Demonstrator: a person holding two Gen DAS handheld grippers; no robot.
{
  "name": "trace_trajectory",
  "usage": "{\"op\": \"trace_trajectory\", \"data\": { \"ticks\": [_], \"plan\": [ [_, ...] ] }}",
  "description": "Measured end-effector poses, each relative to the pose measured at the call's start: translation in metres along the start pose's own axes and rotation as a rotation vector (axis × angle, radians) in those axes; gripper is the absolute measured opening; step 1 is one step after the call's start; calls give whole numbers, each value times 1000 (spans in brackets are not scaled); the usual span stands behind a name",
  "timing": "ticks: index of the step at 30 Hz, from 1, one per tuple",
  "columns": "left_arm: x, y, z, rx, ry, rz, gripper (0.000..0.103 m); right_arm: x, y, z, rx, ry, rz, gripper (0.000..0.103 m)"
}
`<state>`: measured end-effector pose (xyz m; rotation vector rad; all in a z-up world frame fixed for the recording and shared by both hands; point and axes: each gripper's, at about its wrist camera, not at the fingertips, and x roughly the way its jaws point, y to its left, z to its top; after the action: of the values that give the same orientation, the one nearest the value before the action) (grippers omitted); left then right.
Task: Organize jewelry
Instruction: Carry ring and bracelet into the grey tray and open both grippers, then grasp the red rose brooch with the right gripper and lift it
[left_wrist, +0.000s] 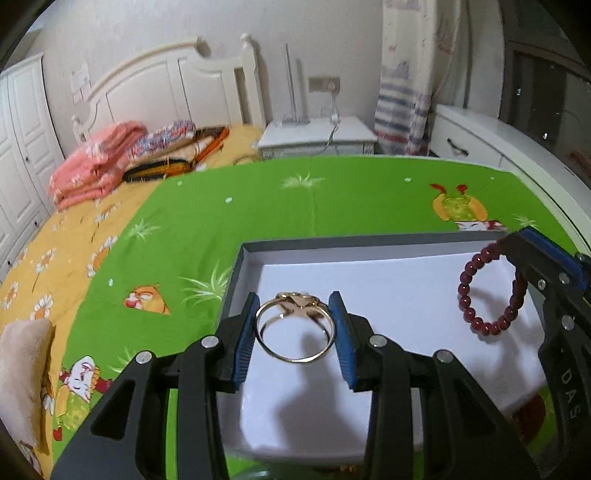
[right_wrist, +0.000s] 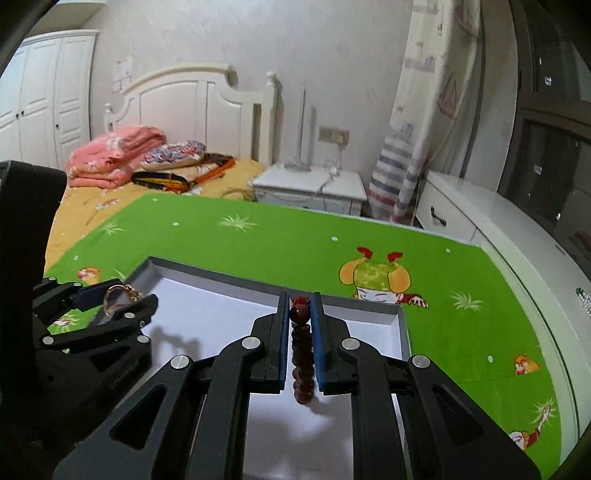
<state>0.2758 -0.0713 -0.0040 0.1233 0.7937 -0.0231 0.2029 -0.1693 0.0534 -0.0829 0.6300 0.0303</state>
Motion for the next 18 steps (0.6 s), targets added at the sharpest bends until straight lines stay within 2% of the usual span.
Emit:
{"op": "trace_trajectory", "data": {
  "ticks": [5, 6, 7, 8, 9, 11, 13, 15, 18],
  "plan": [
    [25, 7, 2, -10, 74, 18, 38, 12, -9, 3, 62, 49, 25, 15],
    [27, 8, 2, -14, 77, 15, 38, 11, -10, 4, 60, 49, 28, 21],
    [26, 8, 3, -17, 74, 8, 38, 9, -9, 6, 50, 44, 30, 36],
    [25, 8, 2, -14, 72, 2, 44, 6, -9, 7, 41, 32, 31, 44],
    [23, 8, 3, -9, 66, -3, 54, 3, -9, 8, 38, 22, 31, 50],
    [16, 6, 3, 6, 38, 7, 66, -7, -12, 9, 37, -2, 28, 50],
    [5, 6, 0, 19, 6, 8, 71, -16, -15, 10, 46, -13, 37, 50],
    [-5, 6, -4, 26, -12, -10, 82, -31, -19, 7, 53, -36, 42, 50],
    [-28, 11, -15, 16, -72, -35, 89, -55, -22, -3, 52, -74, 61, 53]
  ]
}}
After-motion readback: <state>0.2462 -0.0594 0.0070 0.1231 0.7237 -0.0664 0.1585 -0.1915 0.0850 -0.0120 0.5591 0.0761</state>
